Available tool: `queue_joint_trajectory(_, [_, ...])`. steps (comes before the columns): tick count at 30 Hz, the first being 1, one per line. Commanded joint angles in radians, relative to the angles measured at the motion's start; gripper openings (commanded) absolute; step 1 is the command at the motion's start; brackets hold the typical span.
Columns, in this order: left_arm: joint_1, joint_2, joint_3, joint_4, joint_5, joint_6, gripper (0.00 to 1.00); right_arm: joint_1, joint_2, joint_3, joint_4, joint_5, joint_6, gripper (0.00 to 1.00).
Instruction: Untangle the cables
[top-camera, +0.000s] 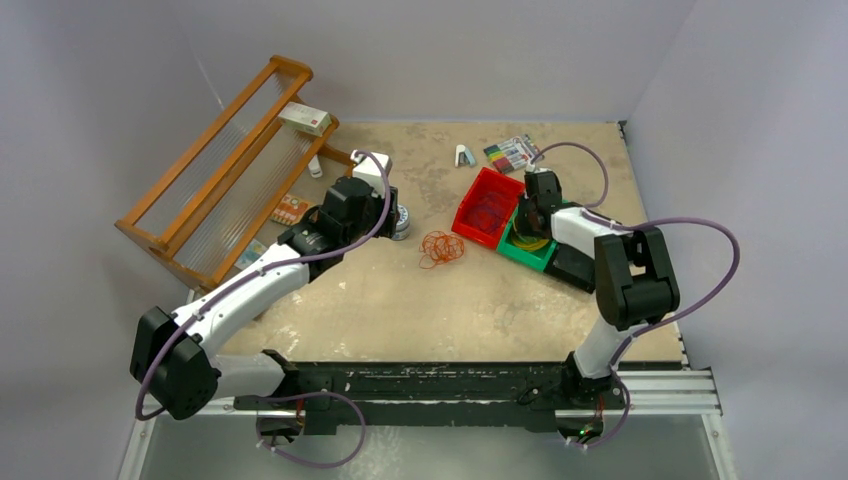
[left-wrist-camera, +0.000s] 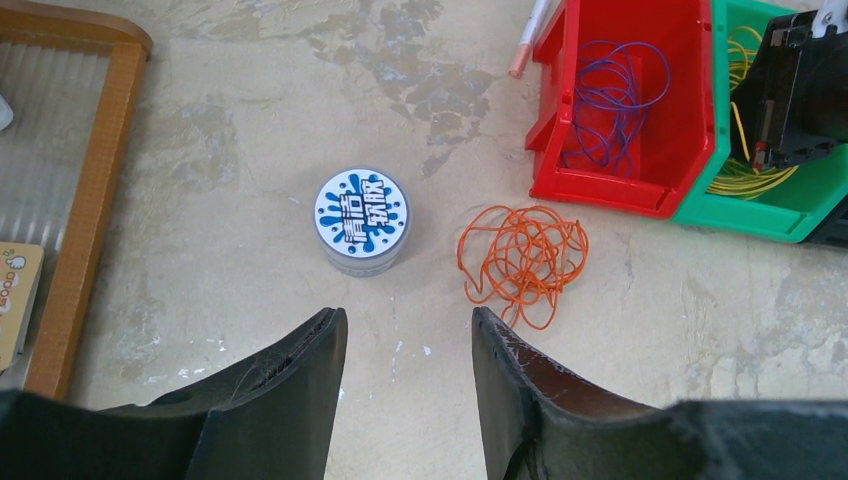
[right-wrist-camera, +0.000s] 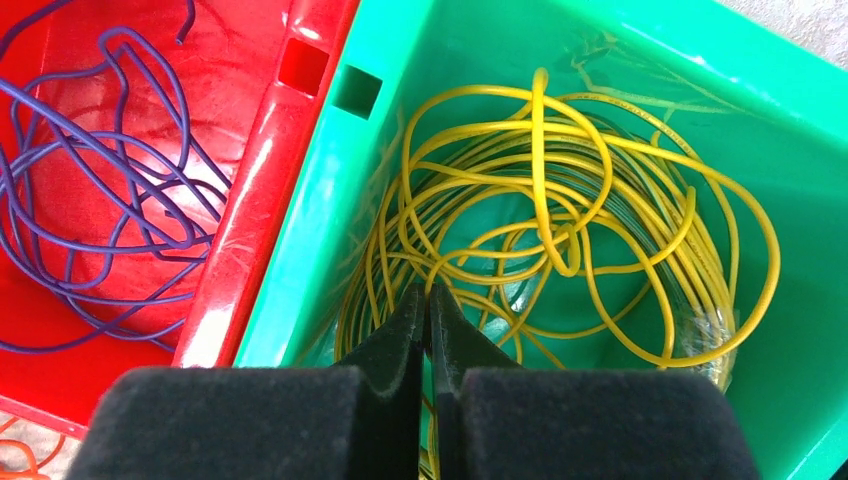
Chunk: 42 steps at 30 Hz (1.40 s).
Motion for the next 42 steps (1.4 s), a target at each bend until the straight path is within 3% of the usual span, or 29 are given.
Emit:
queue_joint_trajectory(1, [0.000,-0.003,0.051,0.012,-0.012,-0.020,0.48,-0.004,-0.043,0.020,0.015,0.034,0.006,0.05])
queue_joint_trajectory(10, [0.000,-0.012,0.040,0.014,-0.035,-0.034,0.48,-0.004,-0.232,0.016,0.000,0.141,0.005,0.31])
queue_joint_trajectory(18, [0.000,-0.010,0.035,0.017,-0.052,-0.044,0.49,-0.004,-0.344,0.034,-0.043,0.198,-0.001,0.44])
queue_joint_trajectory(27, [0.001,0.001,0.030,0.026,-0.044,-0.051,0.49,-0.004,-0.341,0.068,-0.041,-0.067,-0.129,0.52])
queue_joint_trajectory(34, [0.000,0.000,0.025,0.024,-0.046,-0.059,0.49,-0.004,-0.255,0.089,-0.108,-0.104,-0.113,0.49])
queue_joint_trajectory(42, [0.000,0.009,0.026,0.020,-0.046,-0.067,0.49,-0.004,-0.198,0.057,-0.082,-0.040,-0.082,0.26])
